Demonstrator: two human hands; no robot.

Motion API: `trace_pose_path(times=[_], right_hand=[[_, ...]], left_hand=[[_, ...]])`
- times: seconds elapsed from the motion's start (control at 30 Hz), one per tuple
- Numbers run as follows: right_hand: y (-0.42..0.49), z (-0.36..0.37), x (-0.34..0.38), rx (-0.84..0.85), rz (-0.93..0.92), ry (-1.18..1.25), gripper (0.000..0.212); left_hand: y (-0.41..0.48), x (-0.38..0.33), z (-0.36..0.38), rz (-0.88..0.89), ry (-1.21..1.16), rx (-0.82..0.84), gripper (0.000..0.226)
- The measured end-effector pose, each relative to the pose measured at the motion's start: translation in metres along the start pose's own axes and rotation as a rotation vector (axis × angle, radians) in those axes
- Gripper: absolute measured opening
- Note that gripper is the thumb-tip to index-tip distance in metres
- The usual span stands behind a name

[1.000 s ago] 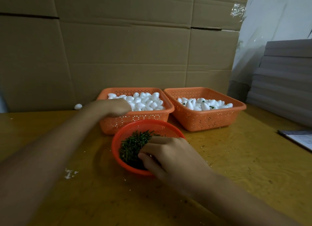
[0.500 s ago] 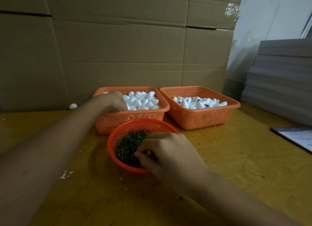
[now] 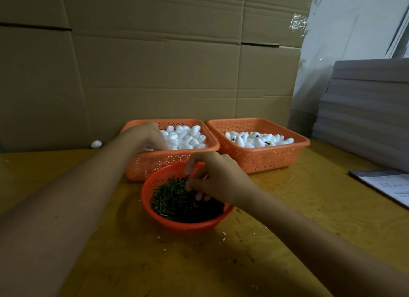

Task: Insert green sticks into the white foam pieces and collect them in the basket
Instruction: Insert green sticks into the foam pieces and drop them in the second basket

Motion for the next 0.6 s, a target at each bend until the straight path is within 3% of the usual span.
trace_pose_path(times=[0.1, 0.23, 0.4, 0.5, 0.6], right_hand=[[0.001, -0.001, -0.005, -0.033, 0.045, 0.033, 0.014], [-0.002, 0.003, -0.004, -0.14, 0.037, -0.003, 0.005], [-0.015, 0.0, -0.004, -0.206, -0.027, 0.082, 0.007], [-0.022, -0.002, -0.005, -0.171, -0.024, 0.177, 0.007], [-0.022, -0.005, -0.004, -0.247, -0.042, 0.18, 0.009]], left_hand=[[-0.007, -0.008, -0.001, 0.029, -0.219, -0.165, 0.022], [-0.027, -0.017, -0.007, 0.121, -0.429, -0.381, 0.01], [-0.08, -0.017, 0.001, 0.235, -0.963, -0.188, 0.014], [-0.109, -0.001, 0.006, 0.219, -1.105, -0.106, 0.021], [-0.133, 0.015, 0.012, 0.226, -1.166, -0.044, 0.04]])
Point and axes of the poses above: each hand's wrist, its own y-axis towards the middle knuckle, its own z-axis out of the palm, x = y × z, the point moved 1 cm from there along y, towards the middle knuckle, and after that the axes turned 4 degrees about -y, right-handed, at the moved point
